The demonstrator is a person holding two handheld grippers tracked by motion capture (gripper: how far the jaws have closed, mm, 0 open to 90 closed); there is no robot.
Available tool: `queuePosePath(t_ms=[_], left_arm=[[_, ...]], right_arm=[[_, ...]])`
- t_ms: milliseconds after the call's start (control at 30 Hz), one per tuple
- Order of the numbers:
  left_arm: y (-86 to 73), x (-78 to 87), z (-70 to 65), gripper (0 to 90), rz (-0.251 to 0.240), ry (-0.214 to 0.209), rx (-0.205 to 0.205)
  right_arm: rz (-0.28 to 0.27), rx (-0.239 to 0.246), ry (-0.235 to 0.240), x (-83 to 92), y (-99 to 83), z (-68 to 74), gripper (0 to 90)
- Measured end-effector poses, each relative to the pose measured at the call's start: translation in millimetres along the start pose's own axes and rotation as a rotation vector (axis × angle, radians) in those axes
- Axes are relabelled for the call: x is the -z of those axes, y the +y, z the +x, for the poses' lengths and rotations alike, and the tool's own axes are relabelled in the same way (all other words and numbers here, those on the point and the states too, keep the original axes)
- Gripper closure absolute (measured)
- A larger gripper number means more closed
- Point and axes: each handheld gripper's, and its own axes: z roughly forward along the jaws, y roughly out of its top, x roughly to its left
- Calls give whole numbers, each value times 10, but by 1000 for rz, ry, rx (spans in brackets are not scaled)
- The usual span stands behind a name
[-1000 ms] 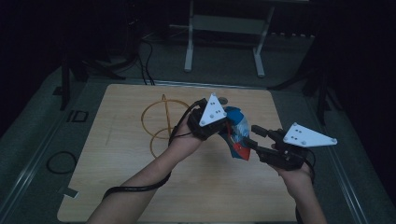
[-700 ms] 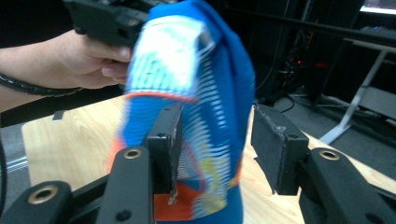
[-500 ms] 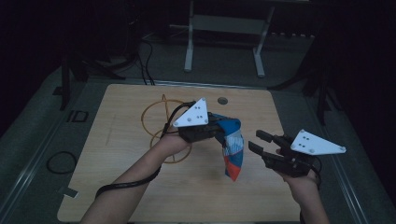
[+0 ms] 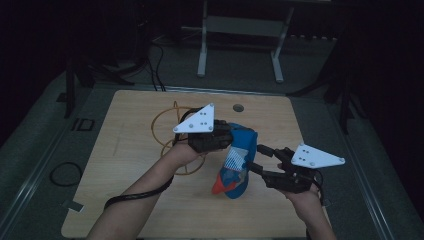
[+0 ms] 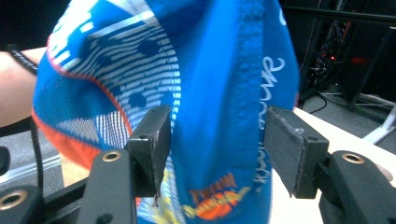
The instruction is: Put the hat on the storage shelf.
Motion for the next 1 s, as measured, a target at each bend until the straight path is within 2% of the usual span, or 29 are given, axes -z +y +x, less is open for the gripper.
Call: queuePosePath(t_ms=[67,133,233,267,500,633,833,900,967,1000], left_arm=[[6,-17,-7,900,8,4,7],[5,-28,-9,900,9,0,9],[-8,-35,1,900,27,4,12],[-14,-28,2,900,29,14,10],[-30,93,26,900,57,31,16],[-20,137,23,899,85,33,12],[21,174,-27,890,131,24,-33],[38,193,-37,882,142,18,-34],[59,224,-58,816,153,24,-44],[68,242,-70,752,162,28,-45]], right_arm=[[-1,6,5,-38,1,6,452],[-8,31,-35,-48,4,22,574],[-27,39,-73,-16,20,16,860],[-31,44,-81,2,29,11,900],[-37,63,-109,92,92,-9,900],[-58,64,-97,165,144,-30,900],[-67,59,-85,208,208,-60,900],[-72,57,-79,211,229,-63,900],[-82,55,-74,217,251,-64,900],[-85,59,-76,221,261,-65,900]])
